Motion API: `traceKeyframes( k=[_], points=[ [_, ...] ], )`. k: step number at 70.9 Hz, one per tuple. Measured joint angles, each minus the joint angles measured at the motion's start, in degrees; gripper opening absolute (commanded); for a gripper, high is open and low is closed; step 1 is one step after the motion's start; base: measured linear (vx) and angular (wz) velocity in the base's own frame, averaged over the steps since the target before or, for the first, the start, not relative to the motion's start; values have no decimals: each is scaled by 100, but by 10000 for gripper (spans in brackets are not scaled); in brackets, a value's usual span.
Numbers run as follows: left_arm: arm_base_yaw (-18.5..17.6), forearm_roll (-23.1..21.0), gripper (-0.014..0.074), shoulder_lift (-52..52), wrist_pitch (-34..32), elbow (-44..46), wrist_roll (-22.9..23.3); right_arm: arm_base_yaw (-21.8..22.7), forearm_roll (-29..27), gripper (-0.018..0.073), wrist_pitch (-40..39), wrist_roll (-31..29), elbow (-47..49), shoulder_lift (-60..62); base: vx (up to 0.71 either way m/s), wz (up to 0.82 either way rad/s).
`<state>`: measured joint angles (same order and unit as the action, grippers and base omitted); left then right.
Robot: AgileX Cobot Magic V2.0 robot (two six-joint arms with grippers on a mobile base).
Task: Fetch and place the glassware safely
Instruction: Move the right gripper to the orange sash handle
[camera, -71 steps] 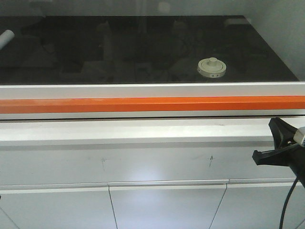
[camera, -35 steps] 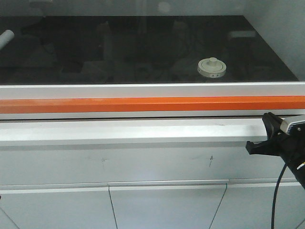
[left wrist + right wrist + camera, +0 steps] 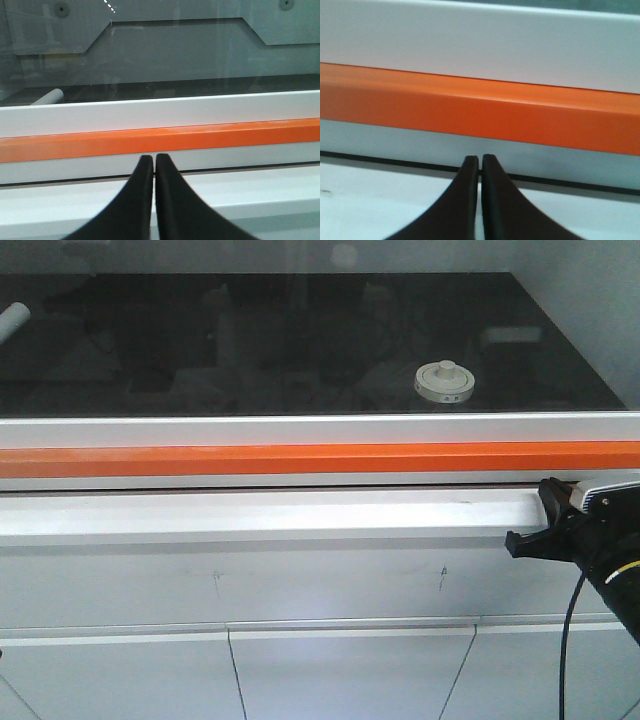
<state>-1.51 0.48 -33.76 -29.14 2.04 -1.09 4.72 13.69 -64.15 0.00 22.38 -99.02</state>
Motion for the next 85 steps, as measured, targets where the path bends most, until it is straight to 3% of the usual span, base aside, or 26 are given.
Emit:
traceKeyframes(
  k=[31, 85],
  points=[
    [0, 0, -7, 0, 0, 0, 0, 0, 0, -3, 142, 0, 492, -396, 0, 0],
    [0, 0, -7, -76, -21, 0, -22, 0, 0, -3, -6, 0, 517, -402, 0, 0]
  ],
)
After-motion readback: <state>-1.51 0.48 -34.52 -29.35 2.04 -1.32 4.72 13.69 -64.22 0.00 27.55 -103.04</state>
